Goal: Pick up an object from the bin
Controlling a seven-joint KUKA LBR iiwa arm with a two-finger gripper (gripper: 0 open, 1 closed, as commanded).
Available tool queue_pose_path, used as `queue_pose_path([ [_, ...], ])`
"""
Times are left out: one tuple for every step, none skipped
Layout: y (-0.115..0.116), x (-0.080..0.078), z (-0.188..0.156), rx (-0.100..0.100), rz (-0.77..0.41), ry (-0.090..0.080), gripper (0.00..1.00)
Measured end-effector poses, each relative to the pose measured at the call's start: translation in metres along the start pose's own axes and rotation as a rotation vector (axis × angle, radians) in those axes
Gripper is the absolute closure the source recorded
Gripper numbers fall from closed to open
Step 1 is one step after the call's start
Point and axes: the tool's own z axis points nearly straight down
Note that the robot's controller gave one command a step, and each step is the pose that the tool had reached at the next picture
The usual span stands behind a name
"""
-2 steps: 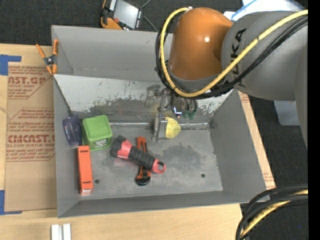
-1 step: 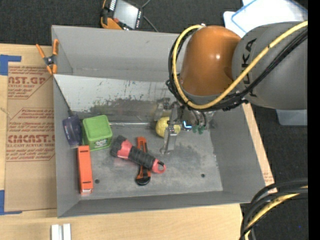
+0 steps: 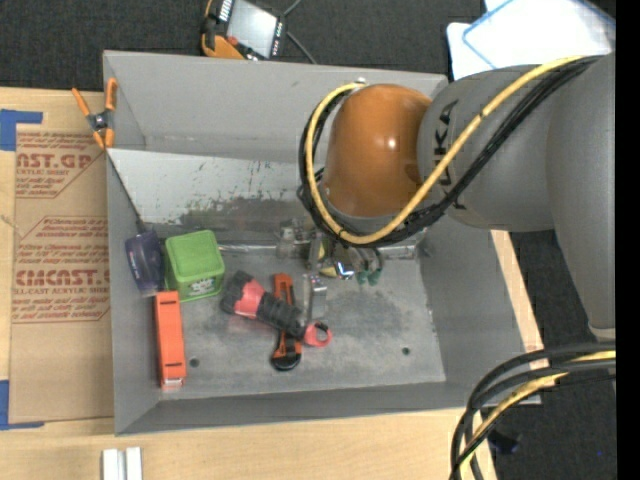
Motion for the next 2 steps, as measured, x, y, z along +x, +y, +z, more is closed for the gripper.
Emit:
queue_pose_path([
  [0.015, 0.020, 0.022, 0.001, 0.015, -0.009, 0.00],
  [0.005, 0.006, 0.078, 0.002, -0.069, -0.009, 0.00],
])
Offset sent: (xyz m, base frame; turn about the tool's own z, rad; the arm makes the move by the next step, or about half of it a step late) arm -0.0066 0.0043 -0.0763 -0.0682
